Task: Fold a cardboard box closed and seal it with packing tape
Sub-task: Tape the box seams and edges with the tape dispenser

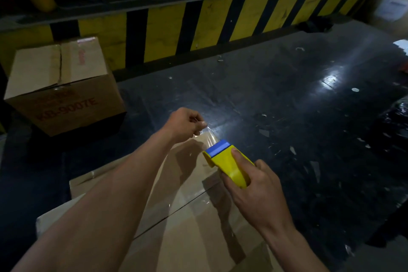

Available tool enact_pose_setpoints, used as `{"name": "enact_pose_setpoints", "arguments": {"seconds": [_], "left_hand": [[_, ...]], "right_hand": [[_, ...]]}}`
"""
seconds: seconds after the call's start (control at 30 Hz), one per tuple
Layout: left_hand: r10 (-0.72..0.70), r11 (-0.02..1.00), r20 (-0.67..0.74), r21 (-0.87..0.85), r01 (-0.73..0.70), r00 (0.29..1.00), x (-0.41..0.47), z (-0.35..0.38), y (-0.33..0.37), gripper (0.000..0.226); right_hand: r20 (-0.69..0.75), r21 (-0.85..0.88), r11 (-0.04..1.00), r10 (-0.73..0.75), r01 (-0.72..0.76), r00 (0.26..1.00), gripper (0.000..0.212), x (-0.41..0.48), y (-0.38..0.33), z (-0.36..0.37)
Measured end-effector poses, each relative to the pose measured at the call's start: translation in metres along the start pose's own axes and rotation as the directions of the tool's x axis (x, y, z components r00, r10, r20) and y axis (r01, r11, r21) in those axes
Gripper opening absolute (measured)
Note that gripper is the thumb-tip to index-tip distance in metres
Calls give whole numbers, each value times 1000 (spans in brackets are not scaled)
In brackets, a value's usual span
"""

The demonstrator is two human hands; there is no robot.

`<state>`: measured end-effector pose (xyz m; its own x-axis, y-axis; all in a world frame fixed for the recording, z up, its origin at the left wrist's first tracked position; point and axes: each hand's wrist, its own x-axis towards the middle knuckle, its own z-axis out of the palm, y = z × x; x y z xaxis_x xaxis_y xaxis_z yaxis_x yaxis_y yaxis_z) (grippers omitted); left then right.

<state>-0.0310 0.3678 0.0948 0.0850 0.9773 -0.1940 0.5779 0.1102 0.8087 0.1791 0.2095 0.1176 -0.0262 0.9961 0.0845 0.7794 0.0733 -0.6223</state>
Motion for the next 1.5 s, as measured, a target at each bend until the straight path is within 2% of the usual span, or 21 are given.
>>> {"name": "enact_pose_setpoints", "arguments": {"seconds": [0.37, 0.5, 0.97, 1.07, 1.2, 1.3, 1.4, 1.5], "left_hand": [[7, 986, -39, 165, 0, 999, 33, 29, -30, 10], [-19, 988, -26, 151, 22, 999, 38, 33, -33, 9], [-97, 990, 88, 110, 87, 991, 53, 31, -33, 11], [-147, 988, 95, 71, 140, 985, 54, 33, -36, 13], [-314, 945, 148, -45, 324, 938, 57, 31, -32, 18], [-352, 931, 106, -61, 359, 930, 55, 34, -28, 24], [-320, 932, 60, -160, 325, 946, 51, 39, -35, 46], [-181, 983, -125, -51, 176, 975, 39, 46, -37, 29]], "right_hand": [[100, -99, 994, 65, -55, 993, 60, 31, 1, 7], [115, -134, 989, 71, -55, 991, 53, 38, -2, 9], [131, -160, 983, 110, -89, 985, 54, 44, -7, 11], [133, -171, 981, 120, -96, 984, 54, 45, -9, 12], [131, -172, 979, 131, -107, 983, 52, 45, -11, 12], [126, -171, 978, 139, -116, 982, 51, 46, -13, 12], [122, -162, 980, 134, -113, 983, 49, 46, -13, 13], [109, -176, 979, 123, -102, 986, 50, 45, -13, 14]]}}
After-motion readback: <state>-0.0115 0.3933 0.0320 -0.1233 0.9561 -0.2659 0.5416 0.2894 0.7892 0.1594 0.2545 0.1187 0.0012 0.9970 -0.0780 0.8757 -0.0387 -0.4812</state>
